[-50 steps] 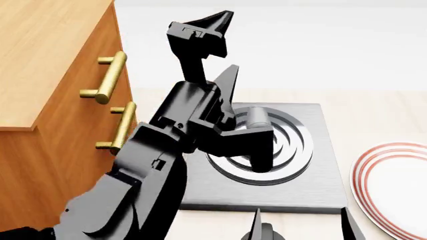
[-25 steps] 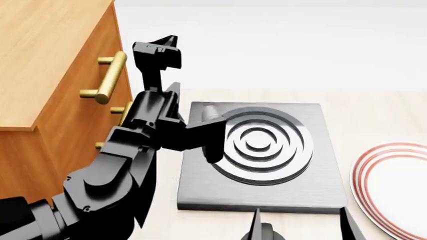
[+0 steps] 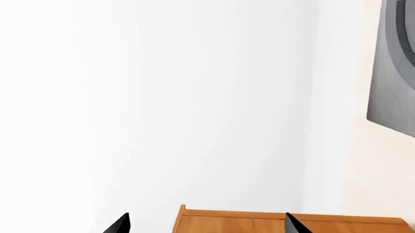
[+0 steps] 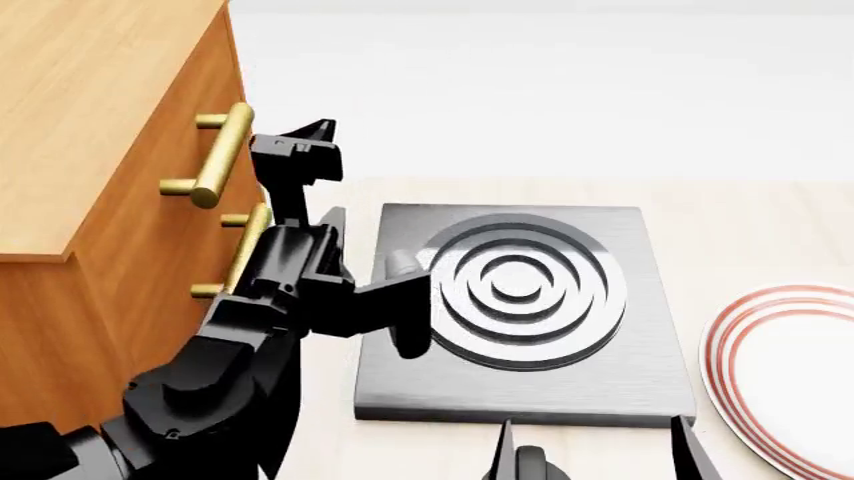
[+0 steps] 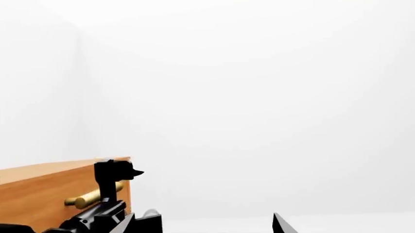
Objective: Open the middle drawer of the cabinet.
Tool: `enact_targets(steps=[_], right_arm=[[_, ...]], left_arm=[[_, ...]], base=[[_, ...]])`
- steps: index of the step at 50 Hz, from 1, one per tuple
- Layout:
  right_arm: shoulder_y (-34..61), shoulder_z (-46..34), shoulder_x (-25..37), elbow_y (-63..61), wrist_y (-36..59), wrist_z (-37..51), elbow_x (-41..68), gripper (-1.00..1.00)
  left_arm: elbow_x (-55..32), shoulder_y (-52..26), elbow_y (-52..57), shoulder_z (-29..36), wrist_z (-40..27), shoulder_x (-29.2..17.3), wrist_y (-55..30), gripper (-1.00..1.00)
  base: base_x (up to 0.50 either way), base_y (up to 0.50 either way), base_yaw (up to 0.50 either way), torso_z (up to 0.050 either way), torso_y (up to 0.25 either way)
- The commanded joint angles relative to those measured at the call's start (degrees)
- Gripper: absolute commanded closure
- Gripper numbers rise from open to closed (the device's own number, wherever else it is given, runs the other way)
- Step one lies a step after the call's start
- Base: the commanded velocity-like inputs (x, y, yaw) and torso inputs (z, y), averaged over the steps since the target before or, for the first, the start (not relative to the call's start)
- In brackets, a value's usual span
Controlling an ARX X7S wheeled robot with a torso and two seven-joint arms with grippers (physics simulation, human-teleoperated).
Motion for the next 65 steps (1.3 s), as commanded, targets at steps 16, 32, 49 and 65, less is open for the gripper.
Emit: enact_targets(steps=[16, 32, 49, 65], right_arm=[[0.2, -0.72, 0.69, 0.34, -0.16, 0.66, 0.18, -1.0], [0.39, -1.1, 1.11, 0.43, -0.36, 0.95, 0.38, -1.0], [0.33, -1.42, 1.62, 0.0, -0.37, 1.36, 0.78, -1.0], [0.35, -1.89, 1.92, 0.33, -0.87, 1.43, 0.89, -1.0]], left_arm=[[-5.79, 1.41, -2.49, -0.09, -0.28, 0.0, 1.65, -1.0], [-1.91, 2.73, -2.16, 0.11, 0.28, 0.0, 0.45, -1.0], [-2.31, 4.34, -1.92, 0.1, -0.51, 0.0, -0.21, -1.0], [-2.55, 6.67, -3.34, 0.1, -1.64, 0.0, 0.69, -1.0]], base=[[0.0, 0.0, 0.0, 0.0, 0.0], [0.0, 0.0, 0.0, 0.0, 0.0], [0.0, 0.0, 0.0, 0.0, 0.0], [0.0, 0.0, 0.0, 0.0, 0.0]])
